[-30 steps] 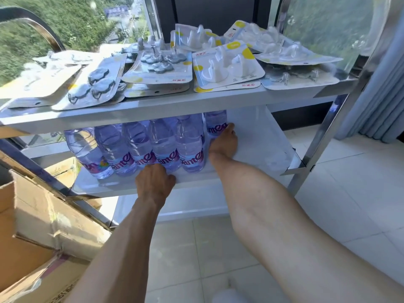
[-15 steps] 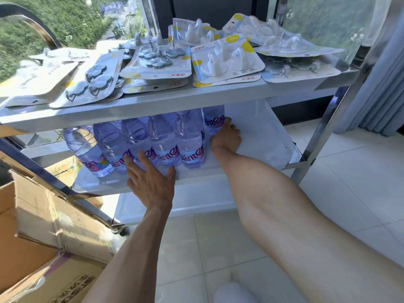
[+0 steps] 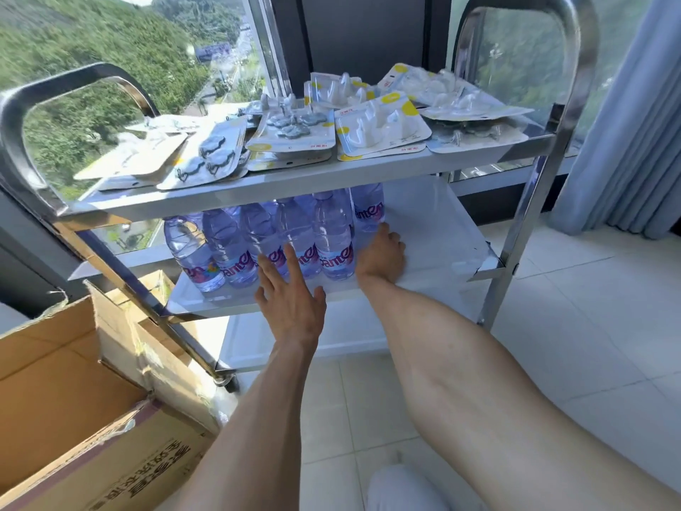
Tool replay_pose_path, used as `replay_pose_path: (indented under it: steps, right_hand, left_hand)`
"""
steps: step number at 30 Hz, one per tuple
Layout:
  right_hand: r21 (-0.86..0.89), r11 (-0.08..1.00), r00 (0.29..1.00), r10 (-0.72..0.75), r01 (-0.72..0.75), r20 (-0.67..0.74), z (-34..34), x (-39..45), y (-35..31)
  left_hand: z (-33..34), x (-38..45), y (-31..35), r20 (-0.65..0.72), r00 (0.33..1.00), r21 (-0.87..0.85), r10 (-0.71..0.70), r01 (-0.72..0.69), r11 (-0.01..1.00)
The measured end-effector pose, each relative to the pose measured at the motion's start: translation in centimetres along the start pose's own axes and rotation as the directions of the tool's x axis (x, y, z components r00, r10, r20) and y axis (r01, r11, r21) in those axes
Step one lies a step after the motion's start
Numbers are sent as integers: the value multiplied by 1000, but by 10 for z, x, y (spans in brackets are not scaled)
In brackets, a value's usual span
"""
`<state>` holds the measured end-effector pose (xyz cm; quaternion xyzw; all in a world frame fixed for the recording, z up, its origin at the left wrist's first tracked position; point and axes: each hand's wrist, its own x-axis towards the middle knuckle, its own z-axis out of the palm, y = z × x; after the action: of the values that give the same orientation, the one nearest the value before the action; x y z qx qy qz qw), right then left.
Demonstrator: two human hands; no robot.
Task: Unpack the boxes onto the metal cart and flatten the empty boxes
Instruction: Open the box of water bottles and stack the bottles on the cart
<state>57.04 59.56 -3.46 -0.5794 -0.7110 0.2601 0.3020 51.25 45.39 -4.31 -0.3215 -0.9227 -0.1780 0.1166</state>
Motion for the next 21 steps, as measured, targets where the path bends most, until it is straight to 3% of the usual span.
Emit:
replay_pose_path:
  steps: [5,9,12,15,18,21]
  right_hand:
    - [184,979,994,100,-89,-49,-27,-43,0]
    - [378,903,972,234,-204,-34,-29,-81,-27]
    - [403,913,998,60,-56,3,-11,-126,-69]
    - [401,907,980,-179,131,83,15,-178,-116]
    - [435,843,899,-413,317,145,40,-228,-168]
    - [455,787,792,-560,416,244,73,-279,-212]
  left_hand:
    - [-39,-21,-3,59,998,0,0,0,1000]
    - [-84,-28,-40,34,995,11,-90,89,996]
    - [-118,-27,-97,40,981,-4,-189,189,982]
    - [-148,-32,-166,69,959,-74,-276,281,957]
    - [-182,-34,-233,-79,911,58,-404,409,911]
    - [-203,-31,-299,-84,865,121,-495,502,856]
